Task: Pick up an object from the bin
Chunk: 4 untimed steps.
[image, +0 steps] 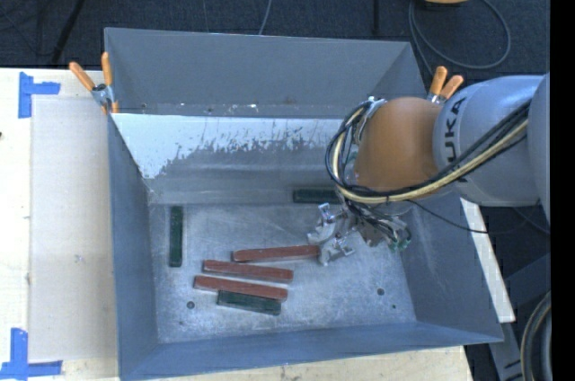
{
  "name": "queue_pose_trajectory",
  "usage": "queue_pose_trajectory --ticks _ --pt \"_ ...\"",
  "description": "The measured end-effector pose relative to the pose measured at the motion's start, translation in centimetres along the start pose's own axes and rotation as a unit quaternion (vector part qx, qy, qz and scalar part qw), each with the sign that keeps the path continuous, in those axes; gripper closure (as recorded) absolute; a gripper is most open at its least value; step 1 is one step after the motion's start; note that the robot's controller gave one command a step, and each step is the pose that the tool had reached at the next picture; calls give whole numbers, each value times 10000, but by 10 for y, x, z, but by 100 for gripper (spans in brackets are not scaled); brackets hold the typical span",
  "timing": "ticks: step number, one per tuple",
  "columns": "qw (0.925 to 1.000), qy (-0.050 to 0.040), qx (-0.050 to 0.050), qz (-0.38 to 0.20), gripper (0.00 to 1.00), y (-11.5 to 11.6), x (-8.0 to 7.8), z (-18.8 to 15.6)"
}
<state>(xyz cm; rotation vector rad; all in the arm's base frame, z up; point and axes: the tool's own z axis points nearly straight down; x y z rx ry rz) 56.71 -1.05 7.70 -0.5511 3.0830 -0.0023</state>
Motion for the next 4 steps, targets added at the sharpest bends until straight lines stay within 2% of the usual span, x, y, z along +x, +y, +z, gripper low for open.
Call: queue_pose_trajectory --ticks 1,2,3,4 --pt "10000 0 0 -4 100 0 0 0" --pt "9998 17 -6 191 100 3 3 -167" --pt "9998 39 -14 188 0 3 3 -164" --pt "9998 40 -14 187 0 3 3 -164"
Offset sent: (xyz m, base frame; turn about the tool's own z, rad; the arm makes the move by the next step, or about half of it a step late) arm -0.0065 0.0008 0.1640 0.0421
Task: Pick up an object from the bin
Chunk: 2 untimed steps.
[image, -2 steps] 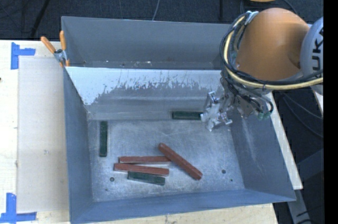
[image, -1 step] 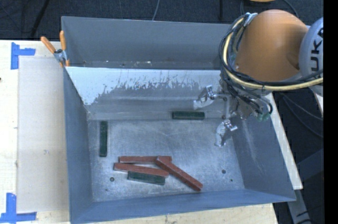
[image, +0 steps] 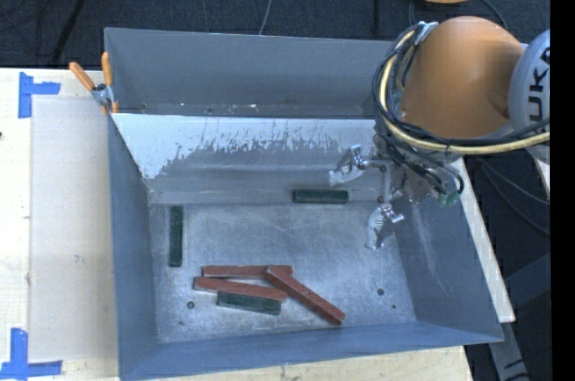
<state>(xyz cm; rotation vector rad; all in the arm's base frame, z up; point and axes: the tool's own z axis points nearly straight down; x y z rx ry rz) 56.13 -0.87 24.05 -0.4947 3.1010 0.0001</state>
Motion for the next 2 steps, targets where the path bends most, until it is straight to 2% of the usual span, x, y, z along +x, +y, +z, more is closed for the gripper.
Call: queue_pose_trajectory --ticks 1,2 --pt "9996 -13 8 -299 0 26 10 46" --pt "9991 12 -5 -420 0 49 10 84"
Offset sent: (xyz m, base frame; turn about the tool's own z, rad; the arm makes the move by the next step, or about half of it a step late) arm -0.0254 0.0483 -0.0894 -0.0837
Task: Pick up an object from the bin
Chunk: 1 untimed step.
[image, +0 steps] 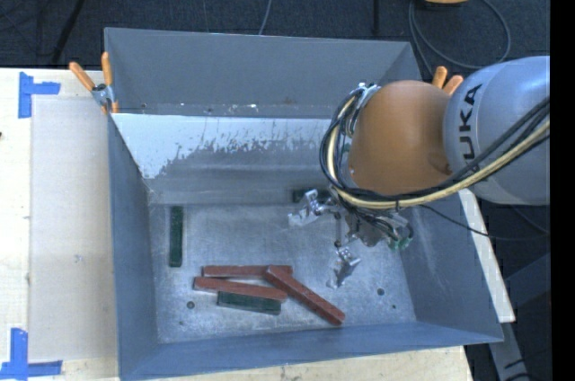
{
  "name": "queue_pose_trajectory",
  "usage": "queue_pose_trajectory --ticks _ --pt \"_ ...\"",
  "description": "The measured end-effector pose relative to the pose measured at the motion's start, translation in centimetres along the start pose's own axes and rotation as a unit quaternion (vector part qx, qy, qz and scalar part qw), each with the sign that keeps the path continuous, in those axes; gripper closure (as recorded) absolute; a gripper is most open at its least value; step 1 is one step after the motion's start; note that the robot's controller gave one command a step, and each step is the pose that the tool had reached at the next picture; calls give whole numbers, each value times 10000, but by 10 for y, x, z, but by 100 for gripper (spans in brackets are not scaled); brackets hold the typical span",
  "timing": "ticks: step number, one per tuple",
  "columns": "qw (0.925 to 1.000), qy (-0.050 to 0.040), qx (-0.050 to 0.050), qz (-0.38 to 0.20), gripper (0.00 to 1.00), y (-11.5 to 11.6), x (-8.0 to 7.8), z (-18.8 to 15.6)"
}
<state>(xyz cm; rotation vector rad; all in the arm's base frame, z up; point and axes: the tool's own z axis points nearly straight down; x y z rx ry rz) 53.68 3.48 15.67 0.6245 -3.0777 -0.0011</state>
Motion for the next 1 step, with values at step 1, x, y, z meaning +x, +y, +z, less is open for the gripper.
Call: queue_pose_trajectory --ticks 1 --pt "9999 -55 15 -158 100 46 34 83"
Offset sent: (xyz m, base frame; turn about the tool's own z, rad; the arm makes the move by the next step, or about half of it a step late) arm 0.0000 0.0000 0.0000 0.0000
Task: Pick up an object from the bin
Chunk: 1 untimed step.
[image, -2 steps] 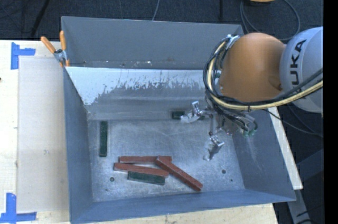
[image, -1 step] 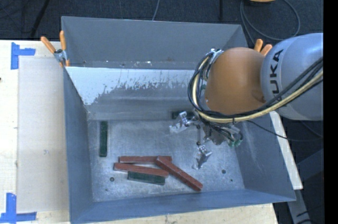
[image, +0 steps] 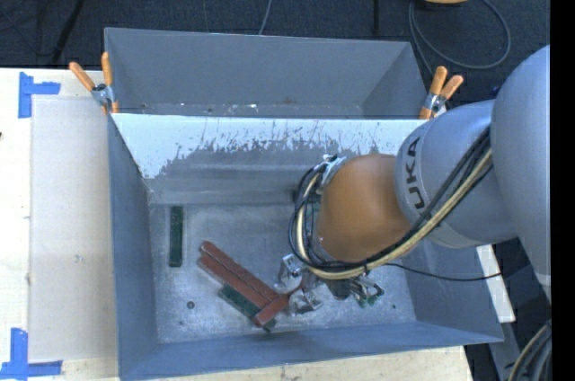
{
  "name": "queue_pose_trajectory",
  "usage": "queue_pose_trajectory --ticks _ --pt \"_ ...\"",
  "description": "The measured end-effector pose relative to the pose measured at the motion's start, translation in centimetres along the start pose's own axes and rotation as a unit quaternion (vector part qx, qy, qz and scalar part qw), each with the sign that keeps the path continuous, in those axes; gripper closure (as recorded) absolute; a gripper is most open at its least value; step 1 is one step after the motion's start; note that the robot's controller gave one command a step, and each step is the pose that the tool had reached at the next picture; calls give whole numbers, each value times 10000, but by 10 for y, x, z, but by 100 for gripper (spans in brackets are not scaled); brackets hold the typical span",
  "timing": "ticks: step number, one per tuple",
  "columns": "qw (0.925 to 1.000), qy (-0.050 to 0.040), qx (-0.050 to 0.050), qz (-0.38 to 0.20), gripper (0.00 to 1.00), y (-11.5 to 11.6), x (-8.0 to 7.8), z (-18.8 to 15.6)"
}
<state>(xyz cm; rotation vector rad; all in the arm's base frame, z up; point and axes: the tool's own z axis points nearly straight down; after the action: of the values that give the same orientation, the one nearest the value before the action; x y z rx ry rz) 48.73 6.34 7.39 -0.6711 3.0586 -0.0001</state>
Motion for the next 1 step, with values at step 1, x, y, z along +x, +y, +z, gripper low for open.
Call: queue_pose_trajectory --ticks 1 --pt "10000 0 1 -4 100 0 0 0"
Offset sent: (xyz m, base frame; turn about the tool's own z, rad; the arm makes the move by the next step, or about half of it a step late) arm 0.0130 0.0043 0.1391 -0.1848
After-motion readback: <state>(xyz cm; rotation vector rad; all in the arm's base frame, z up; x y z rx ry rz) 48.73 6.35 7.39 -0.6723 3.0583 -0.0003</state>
